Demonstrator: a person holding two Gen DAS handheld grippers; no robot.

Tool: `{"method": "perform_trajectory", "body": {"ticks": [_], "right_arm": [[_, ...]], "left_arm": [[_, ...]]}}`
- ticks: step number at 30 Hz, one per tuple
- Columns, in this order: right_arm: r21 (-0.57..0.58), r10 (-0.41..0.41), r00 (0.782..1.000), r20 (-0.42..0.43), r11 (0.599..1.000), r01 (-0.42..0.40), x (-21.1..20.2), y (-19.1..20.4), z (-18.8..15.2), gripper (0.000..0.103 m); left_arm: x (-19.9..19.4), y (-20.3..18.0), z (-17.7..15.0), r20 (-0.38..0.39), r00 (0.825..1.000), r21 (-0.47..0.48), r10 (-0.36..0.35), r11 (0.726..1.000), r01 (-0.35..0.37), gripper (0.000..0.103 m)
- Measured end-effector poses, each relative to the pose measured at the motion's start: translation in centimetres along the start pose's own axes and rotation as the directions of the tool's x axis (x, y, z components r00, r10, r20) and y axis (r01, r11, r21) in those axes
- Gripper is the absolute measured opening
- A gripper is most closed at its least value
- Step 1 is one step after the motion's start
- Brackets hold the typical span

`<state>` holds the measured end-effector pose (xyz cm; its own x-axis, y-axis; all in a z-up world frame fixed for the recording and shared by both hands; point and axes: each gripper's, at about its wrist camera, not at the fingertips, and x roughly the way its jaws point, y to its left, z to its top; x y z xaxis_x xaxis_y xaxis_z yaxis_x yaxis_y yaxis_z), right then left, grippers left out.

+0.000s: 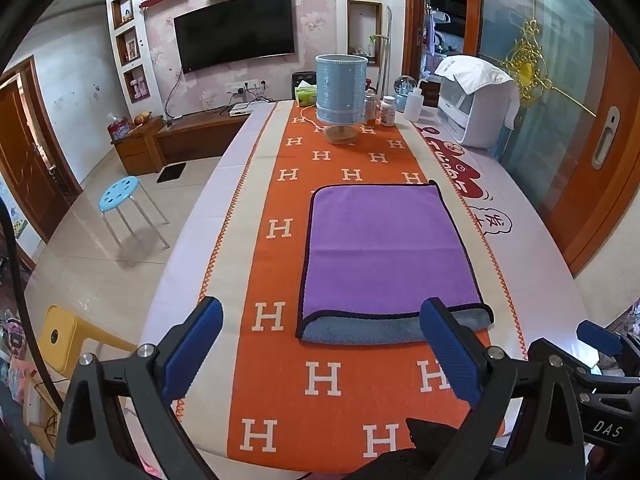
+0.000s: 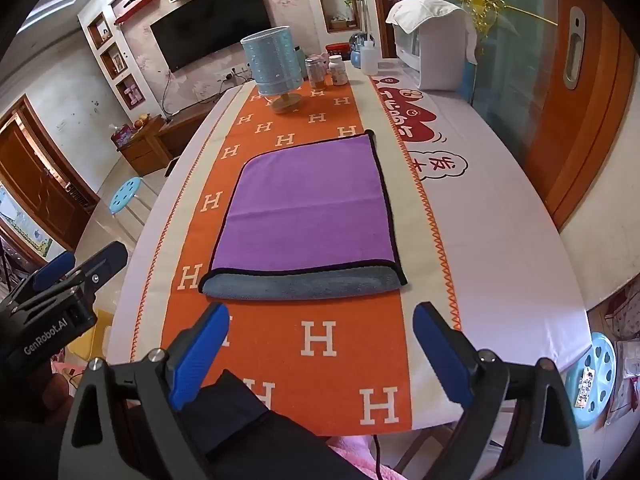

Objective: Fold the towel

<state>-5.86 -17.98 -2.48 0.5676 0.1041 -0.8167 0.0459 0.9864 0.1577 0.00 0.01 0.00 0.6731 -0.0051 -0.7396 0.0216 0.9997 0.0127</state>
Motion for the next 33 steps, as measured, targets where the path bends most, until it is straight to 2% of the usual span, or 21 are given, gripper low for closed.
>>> {"method": "perform_trajectory", "body": {"ticks": [26, 33], "right_arm": [[-0.005, -0.011, 1.000, -0.005, 1.000, 0.011, 0.6, 0.0, 0.4, 0.094], [-0.003, -0.008, 1.000, -0.012, 1.000, 0.008, 0.7, -0.3, 0.7, 0.094]], "left_arm": [[0.0, 0.0, 0.0, -0.004, 1.000, 0.002, 0.010, 1.000, -0.010, 0.099], [1.2, 0.2, 0.1, -0.015, 1.000, 0.001, 0.011, 1.000, -0.011, 0.100]]}}
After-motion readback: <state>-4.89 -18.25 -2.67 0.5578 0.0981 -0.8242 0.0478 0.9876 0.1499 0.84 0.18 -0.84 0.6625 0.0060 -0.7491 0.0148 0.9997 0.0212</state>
